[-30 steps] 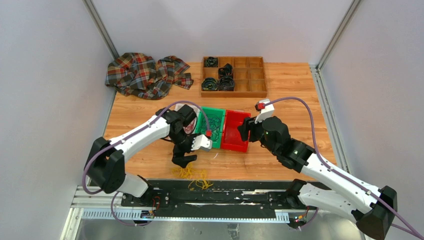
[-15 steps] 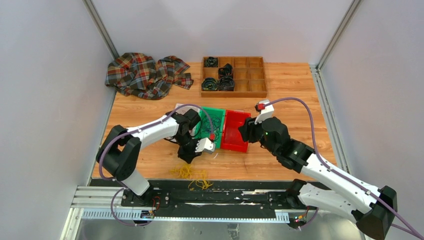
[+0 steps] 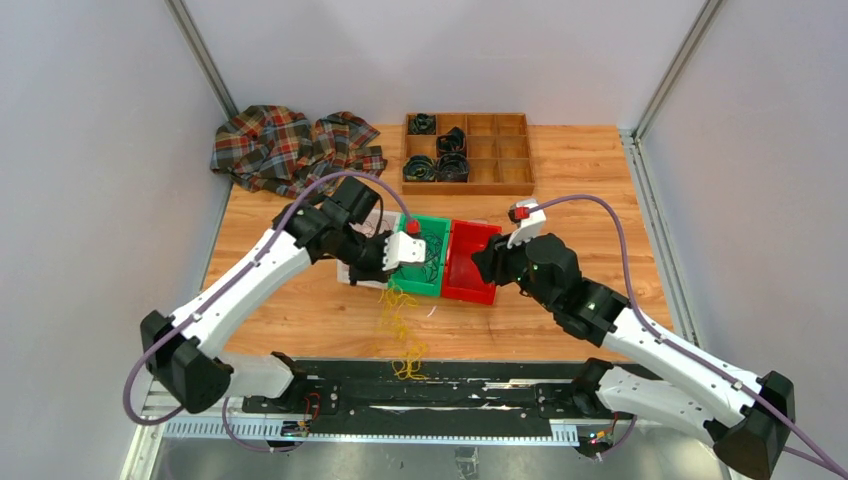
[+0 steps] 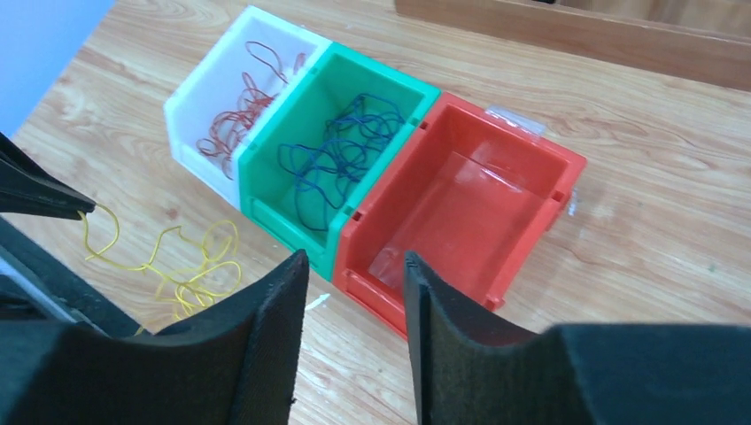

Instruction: Untangle the cables

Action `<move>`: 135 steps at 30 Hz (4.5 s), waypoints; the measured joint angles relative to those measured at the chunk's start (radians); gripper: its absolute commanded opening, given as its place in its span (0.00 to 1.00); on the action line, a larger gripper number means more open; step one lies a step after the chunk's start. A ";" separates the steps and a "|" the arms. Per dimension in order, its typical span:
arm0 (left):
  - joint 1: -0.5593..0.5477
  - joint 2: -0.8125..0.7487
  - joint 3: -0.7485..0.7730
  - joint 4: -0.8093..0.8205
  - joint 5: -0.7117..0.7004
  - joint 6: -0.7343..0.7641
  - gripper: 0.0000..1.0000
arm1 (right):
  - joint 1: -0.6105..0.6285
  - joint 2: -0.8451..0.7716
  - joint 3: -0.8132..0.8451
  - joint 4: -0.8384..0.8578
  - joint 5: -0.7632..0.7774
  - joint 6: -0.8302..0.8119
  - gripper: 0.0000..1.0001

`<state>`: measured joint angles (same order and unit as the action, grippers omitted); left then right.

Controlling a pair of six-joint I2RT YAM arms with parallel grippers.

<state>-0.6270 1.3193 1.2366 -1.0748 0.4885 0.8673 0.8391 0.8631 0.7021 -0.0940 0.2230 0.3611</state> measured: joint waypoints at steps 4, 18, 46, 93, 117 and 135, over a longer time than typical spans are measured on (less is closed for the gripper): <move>0.000 -0.069 0.048 -0.041 -0.015 -0.077 0.00 | 0.060 0.000 0.002 0.053 -0.024 -0.013 0.56; 0.000 -0.153 0.315 -0.100 -0.050 -0.294 0.00 | 0.393 0.201 0.142 0.274 -0.060 -0.128 0.65; 0.000 -0.214 0.824 -0.187 -0.034 -0.218 0.00 | 0.368 0.328 0.070 0.440 0.080 -0.136 0.04; 0.000 -0.325 0.661 -0.192 -0.149 -0.042 0.00 | 0.349 0.167 0.246 0.293 0.013 -0.198 0.01; 0.000 -0.658 -0.137 -0.121 -0.262 -0.067 0.86 | 0.166 0.116 0.376 0.118 -0.185 -0.068 0.01; 0.000 -0.653 -0.258 0.590 0.051 -0.668 0.68 | 0.212 0.349 0.483 0.391 -0.422 0.149 0.01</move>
<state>-0.6273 0.6666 0.9783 -0.4847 0.5396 0.1993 1.0515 1.2125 1.1851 0.2966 -0.1986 0.5098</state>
